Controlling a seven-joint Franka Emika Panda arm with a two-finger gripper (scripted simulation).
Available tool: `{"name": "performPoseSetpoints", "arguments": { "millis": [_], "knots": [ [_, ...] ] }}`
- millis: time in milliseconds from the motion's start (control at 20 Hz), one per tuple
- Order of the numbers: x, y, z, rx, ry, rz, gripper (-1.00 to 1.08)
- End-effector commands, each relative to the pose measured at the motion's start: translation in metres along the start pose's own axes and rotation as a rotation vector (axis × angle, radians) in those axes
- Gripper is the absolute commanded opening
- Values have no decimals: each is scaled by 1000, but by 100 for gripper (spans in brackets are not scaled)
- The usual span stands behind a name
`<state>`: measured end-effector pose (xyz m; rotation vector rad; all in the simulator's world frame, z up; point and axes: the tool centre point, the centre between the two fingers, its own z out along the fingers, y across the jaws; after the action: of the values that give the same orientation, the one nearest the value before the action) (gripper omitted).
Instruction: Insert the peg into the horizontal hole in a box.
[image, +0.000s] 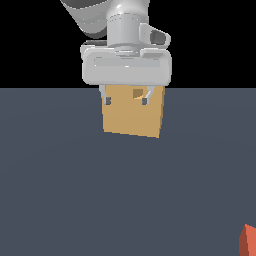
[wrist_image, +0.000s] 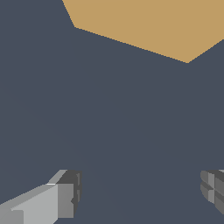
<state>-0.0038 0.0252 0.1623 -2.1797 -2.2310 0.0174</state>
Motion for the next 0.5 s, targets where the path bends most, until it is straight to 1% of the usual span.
{"name": "performPoseSetpoints", "arguments": {
  "millis": [0,250,450],
  "knots": [
    [0,0,0,0,0,0,100],
    [-9,5,3,-1,0,18,100],
    [-29,14,8,-2,-1,57,100]
  ]
}}
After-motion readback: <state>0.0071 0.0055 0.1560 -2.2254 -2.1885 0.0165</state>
